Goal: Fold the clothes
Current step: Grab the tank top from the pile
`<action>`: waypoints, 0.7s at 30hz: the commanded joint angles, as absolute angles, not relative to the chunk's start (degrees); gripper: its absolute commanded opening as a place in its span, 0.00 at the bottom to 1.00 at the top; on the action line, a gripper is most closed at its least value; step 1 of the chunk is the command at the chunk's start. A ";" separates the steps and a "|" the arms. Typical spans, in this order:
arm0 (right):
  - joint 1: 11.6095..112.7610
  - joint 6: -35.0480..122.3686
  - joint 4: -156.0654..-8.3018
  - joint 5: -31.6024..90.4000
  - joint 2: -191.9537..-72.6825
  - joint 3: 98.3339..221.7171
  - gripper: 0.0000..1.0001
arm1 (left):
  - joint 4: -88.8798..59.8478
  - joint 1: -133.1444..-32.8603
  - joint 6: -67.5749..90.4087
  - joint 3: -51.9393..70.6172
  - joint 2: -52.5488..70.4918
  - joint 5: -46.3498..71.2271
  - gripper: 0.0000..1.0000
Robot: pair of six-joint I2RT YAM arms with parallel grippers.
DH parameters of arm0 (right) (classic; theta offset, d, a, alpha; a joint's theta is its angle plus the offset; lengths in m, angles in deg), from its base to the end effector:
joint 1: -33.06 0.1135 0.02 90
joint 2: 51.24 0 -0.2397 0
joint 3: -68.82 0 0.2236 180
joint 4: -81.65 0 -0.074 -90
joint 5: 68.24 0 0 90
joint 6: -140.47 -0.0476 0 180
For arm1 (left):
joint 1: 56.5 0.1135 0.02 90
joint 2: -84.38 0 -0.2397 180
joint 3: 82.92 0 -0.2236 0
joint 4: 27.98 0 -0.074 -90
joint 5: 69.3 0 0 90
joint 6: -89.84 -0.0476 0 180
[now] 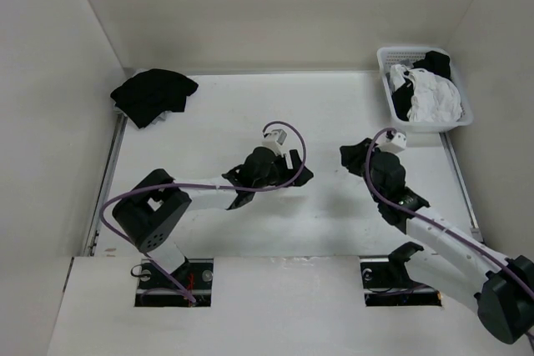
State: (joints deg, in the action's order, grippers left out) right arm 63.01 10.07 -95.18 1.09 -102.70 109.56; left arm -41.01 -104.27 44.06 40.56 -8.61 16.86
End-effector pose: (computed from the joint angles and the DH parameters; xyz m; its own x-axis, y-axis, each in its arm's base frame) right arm 0.1864 0.0880 0.2309 -0.2687 0.5450 -0.7942 0.0052 0.8253 0.5646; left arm 0.2153 -0.2419 0.1716 -0.7357 -0.2249 -0.6389 0.3726 0.6534 -0.6590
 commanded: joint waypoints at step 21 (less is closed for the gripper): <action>21.43 18.65 -80.07 -2.86 -157.90 168.99 0.48 | -53.81 -101.55 37.72 50.13 -0.52 19.73 0.40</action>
